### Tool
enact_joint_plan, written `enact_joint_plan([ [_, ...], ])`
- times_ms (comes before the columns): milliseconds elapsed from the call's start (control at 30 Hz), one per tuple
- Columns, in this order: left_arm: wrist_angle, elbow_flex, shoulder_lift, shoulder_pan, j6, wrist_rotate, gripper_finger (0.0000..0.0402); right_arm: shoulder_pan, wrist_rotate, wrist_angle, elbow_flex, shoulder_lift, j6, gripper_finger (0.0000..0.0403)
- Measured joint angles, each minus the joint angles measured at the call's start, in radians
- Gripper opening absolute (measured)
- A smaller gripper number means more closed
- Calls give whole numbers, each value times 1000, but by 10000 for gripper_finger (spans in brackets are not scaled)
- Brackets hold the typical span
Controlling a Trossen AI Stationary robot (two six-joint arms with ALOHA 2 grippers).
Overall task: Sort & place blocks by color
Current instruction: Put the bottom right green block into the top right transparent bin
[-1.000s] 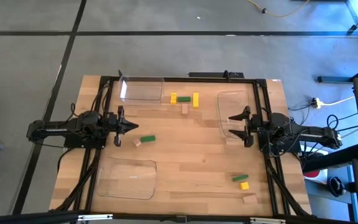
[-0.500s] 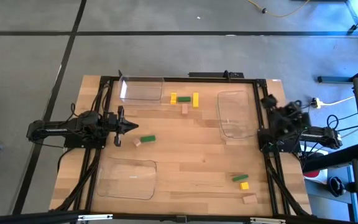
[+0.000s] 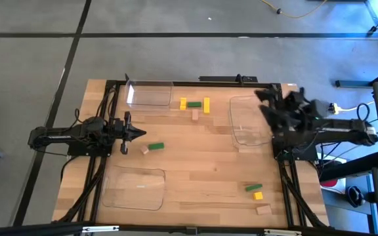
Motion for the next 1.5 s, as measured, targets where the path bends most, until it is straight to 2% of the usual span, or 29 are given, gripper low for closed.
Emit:
enact_joint_plan([
  [100, 0, 0, 0, 0, 0, 0, 0, 0, 54, 3, 80, 121, 70, 303],
  [233, 0, 0, 0, 0, 0, 0, 0, -1, 109, -22, 199, 237, 54, 303],
  [467, 0, 0, 0, 0, 0, 0, 0, -1, 112, -327, 330, 303, 27, 303],
  [533, 0, 0, 0, 0, 0, 0, 0, -1, 84, -379, 343, 310, 64, 303],
  [667, 0, 0, 0, 0, 0, 0, 0, 3, -124, -438, 379, 312, 109, 303],
  [767, 0, 0, 0, 0, 0, 0, 0, 52, -235, -754, 484, 314, 172, 303],
  [933, 0, 0, 0, 0, 0, 0, 0, 223, -234, -1498, 736, 393, 250, 303],
  [1000, 0, 0, 0, 0, 0, 0, 0, 314, -232, -1695, 790, 438, 309, 303],
  [1067, 0, 0, 0, 0, 0, 0, 0, 408, -231, -1813, 802, 477, 372, 303],
  [1167, 0, 0, 0, 0, 0, 0, 0, 549, -240, -1872, 775, 526, 457, 303],
  [1267, 0, 0, 0, 0, 0, 0, 0, 683, -222, -1855, 700, 575, 527, 303],
  [1400, 0, 0, 0, 0, 0, 0, 0, 826, -167, -1729, 562, 639, 582, 303],
  [1500, 0, 0, 0, 0, 0, 0, 0, 880, -141, -1592, 454, 693, 612, 303],
])
